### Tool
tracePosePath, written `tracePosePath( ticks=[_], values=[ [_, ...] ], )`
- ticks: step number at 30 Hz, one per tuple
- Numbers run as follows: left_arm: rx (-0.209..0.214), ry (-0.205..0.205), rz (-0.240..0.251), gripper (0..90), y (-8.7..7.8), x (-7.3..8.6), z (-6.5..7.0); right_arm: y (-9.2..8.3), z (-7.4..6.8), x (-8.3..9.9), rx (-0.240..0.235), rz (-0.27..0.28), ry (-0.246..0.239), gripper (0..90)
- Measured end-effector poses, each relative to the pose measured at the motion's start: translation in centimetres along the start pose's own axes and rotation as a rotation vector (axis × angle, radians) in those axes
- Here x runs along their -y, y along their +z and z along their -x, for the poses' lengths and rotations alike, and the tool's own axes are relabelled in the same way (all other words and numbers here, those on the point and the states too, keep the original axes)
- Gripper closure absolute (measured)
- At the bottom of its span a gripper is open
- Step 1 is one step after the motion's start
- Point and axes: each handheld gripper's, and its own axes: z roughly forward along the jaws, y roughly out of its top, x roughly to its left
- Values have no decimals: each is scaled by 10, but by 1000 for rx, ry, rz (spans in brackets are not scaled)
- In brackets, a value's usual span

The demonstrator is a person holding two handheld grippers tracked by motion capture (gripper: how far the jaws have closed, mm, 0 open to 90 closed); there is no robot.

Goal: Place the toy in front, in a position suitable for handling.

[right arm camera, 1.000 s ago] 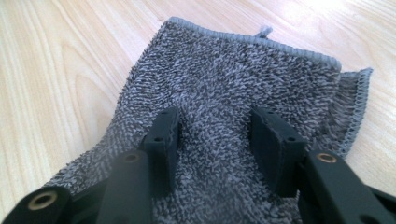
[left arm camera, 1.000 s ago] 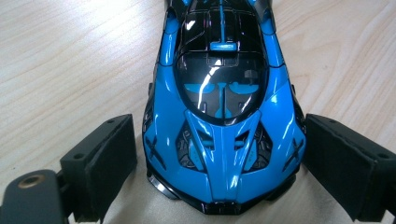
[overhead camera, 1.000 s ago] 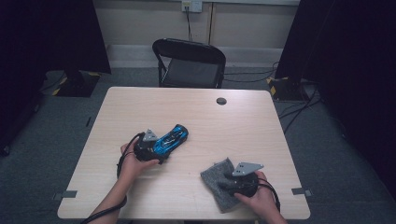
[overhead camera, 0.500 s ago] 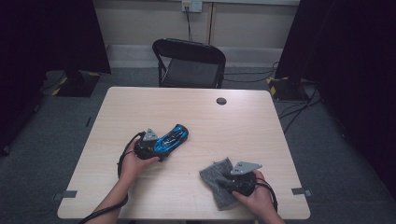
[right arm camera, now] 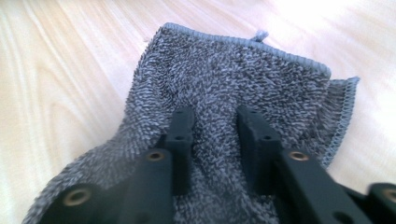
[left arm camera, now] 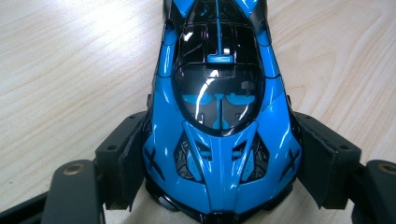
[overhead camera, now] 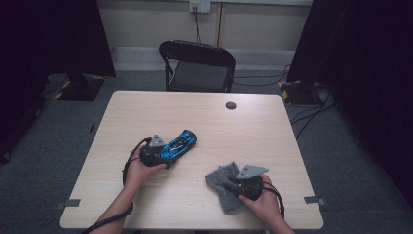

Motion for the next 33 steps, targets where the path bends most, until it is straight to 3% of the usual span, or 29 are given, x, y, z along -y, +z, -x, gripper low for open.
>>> tracePosePath(
  ticks=[3, 6, 8, 13, 17, 21, 22, 26, 29, 31, 33],
  values=[
    [0, 0, 0, 256, 0, 0, 0, 3, 0, -7, 30, 3, -24, 588],
    [-1, 0, 0, 256, 0, 0, 0, -5, -4, -11, 62, 23, 0, 539],
    [-1, 0, 0, 255, 0, 0, 0, -15, -8, -10, 95, 36, 36, 512],
    [0, 1, 0, 255, 0, 0, 0, -36, -19, 6, 127, 44, 152, 465],
    [0, 0, 0, 255, 0, 0, 0, -31, -26, 20, 168, -5, 184, 455],
    [0, 1, 0, 255, 0, 0, 0, -18, -30, 26, 215, 62, 162, 462],
    [0, 0, 0, 255, 0, 0, 0, -17, -30, 25, 221, 58, 155, 473],
    [0, 1, 0, 255, 0, 0, 0, -9, -29, 18, 224, 51, 112, 692],
    [0, 1, 0, 255, 0, 0, 0, -3, -28, 14, 227, 49, 88, 771],
    [0, 1, 0, 255, 0, 0, 0, -2, -27, 13, 223, 50, 87, 784],
    [0, 1, 0, 255, 0, 0, 0, -1, -20, 10, 194, 53, 121, 808]
  ],
)
